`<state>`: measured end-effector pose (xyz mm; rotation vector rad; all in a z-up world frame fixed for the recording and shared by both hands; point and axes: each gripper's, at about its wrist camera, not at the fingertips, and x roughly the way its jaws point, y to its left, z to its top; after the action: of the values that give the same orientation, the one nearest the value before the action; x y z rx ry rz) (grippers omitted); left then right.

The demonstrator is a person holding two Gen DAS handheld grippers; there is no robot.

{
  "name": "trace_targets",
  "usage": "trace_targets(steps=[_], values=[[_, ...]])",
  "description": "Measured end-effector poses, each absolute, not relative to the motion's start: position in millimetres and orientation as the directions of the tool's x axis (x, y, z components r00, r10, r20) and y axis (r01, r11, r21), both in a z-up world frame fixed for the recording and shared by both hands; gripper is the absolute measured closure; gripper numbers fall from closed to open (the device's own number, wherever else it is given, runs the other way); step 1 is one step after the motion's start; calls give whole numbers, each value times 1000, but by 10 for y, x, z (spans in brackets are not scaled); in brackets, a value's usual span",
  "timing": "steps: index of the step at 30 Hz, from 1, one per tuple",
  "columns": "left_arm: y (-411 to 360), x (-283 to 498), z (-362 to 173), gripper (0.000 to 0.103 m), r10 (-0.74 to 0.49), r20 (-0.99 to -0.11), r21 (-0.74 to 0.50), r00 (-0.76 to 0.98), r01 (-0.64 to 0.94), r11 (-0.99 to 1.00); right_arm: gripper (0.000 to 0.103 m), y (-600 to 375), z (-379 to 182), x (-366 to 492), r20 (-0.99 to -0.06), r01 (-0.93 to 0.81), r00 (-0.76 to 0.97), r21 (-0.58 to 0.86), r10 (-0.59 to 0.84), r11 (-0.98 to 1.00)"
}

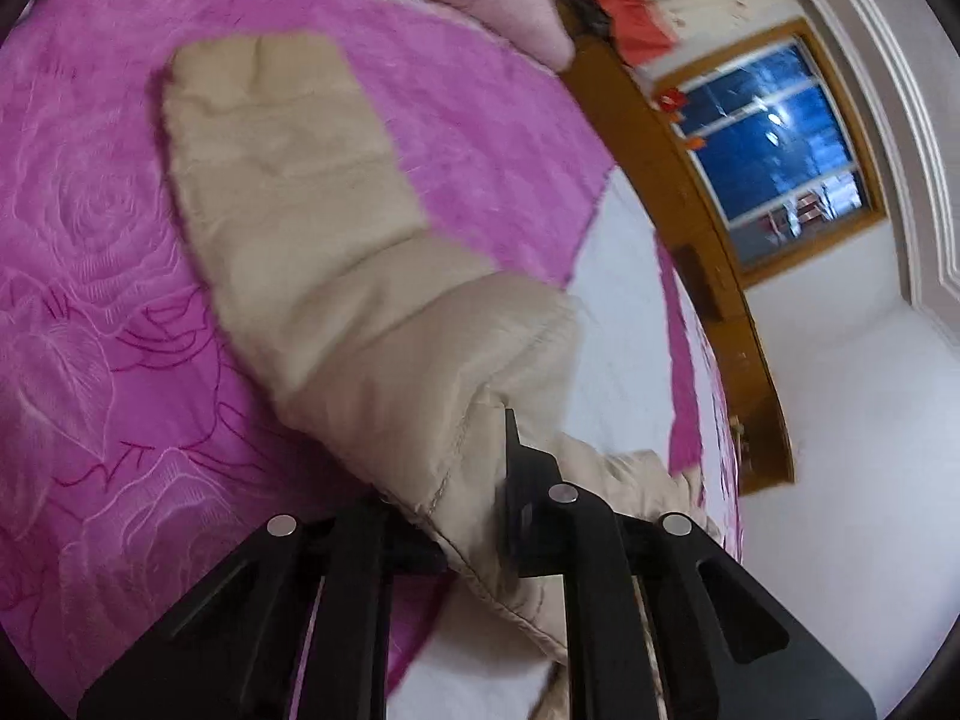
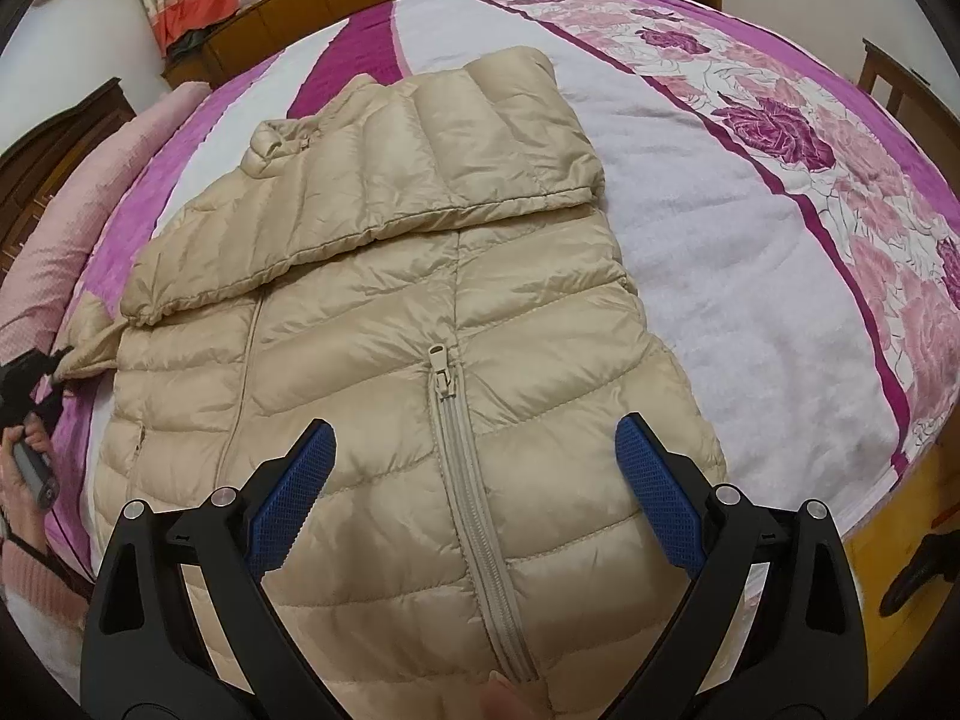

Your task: Fold large clothes

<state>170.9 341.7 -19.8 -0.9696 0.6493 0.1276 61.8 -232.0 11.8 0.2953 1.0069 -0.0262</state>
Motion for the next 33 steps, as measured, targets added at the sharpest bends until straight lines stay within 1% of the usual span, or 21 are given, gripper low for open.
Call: trace_targets(steps=[1, 5, 10, 16, 19, 22, 28, 33], values=[[3374, 1678, -99, 94, -176, -551, -715, 816, -353, 603, 9, -2327, 120, 620, -834, 159, 539, 236, 116, 959], [3169, 1555, 262, 94, -172, -506, -681, 845, -269, 681, 9, -2332, 147, 607, -826, 159, 549, 251, 126, 955], [2735, 1459, 737, 95, -143, -463, -574, 875, -173, 800, 9, -2348, 187, 575, -820, 156, 557, 256, 129, 954], [2123, 1394, 1202, 95, -187, -419, -478, 888, -40, 877, 9, -2432, 253, 530, -803, 162, 580, 276, 135, 947], [1783, 1405, 1325, 94, -205, -410, -417, 889, 17, 909, 9, -2487, 288, 503, -792, 167, 594, 294, 142, 941], [1451, 1450, 1346, 94, -215, -422, -356, 881, 58, 933, 9, -2535, 301, 491, -788, 177, 599, 303, 142, 937], [756, 1596, 1146, 94, -271, -491, -274, 828, 148, 950, 9, -2604, 316, 479, -777, 192, 613, 326, 147, 926], [349, 1771, 818, 94, -307, -562, -261, 768, 187, 947, 9, -2667, 298, 475, -773, 199, 615, 340, 153, 919]])
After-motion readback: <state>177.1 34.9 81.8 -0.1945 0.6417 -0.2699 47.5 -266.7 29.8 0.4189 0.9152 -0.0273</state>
